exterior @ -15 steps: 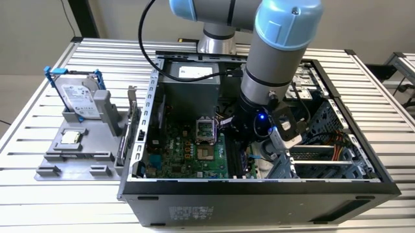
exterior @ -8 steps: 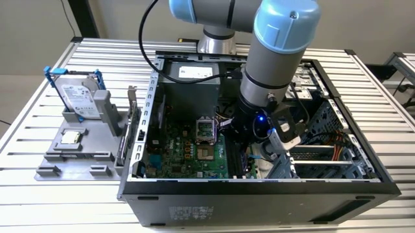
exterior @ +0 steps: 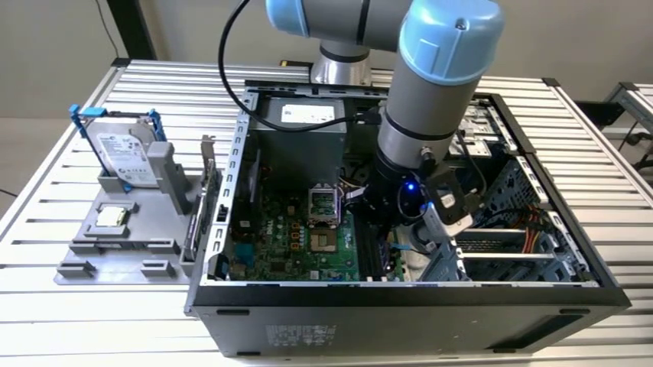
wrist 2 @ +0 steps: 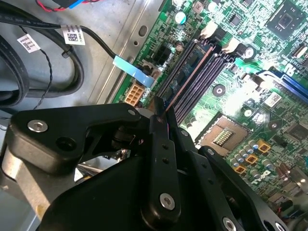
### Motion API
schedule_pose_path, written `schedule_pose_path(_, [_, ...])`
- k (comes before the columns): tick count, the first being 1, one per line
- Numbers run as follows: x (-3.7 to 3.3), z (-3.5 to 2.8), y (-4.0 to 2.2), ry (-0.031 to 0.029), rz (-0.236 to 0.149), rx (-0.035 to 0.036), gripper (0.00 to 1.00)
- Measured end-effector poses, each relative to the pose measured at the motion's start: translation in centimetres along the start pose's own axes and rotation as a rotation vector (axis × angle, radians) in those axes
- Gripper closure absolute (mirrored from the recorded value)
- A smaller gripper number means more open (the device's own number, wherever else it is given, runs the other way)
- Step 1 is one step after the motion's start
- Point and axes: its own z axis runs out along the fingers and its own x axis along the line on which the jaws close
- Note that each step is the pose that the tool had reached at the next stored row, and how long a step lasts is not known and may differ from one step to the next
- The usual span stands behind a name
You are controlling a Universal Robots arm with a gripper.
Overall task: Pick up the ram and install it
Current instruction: 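Insert the ram into the slot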
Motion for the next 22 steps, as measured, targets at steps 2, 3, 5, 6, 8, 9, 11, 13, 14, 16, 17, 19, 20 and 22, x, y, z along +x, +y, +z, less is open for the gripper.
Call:
schedule_pose_path(2, [0.0,0.02,0.0,0.0,0.0,0.0001,1.0])
schedule_pose_path(3, [0.0,0.02,0.0,0.0001,0.0,0.0001,1.0])
schedule_pose_path(5, [0.0,0.02,0.0,0.0001,0.0,0.0001,1.0])
schedule_pose_path(6, [0.0,0.02,0.0,0.0001,0.0,0.0001,1.0])
schedule_pose_path(8, [0.0,0.03,0.0,0.0,0.0,0.0001,1.0])
schedule_pose_path(9, [0.0,0.03,0.0,0.0,0.0,0.0001,1.0])
schedule_pose_path(11, [0.02,0.04,0.0,0.0,0.001,0.0001,1.0])
schedule_pose_path(13, [0.03,0.05,0.0,0.0,0.005,0.0002,1.0])
schedule_pose_path(14, [0.03,0.07,0.0,0.0,0.007,0.0002,1.0])
schedule_pose_path(16, [0.03,0.22,0.0,0.0,0.01,0.0002,1.0])
schedule_pose_path(17, [0.03,0.34,0.0,0.0,0.011,0.0003,1.0])
schedule_pose_path(19, [0.04,0.43,0.0,0.0001,0.012,0.0004,1.0])
schedule_pose_path(20, [0.04,0.43,0.0,0.0001,0.012,0.0005,1.0])
schedule_pose_path(22, [0.04,0.45,0.0,0.0001,0.012,0.0006,1.0])
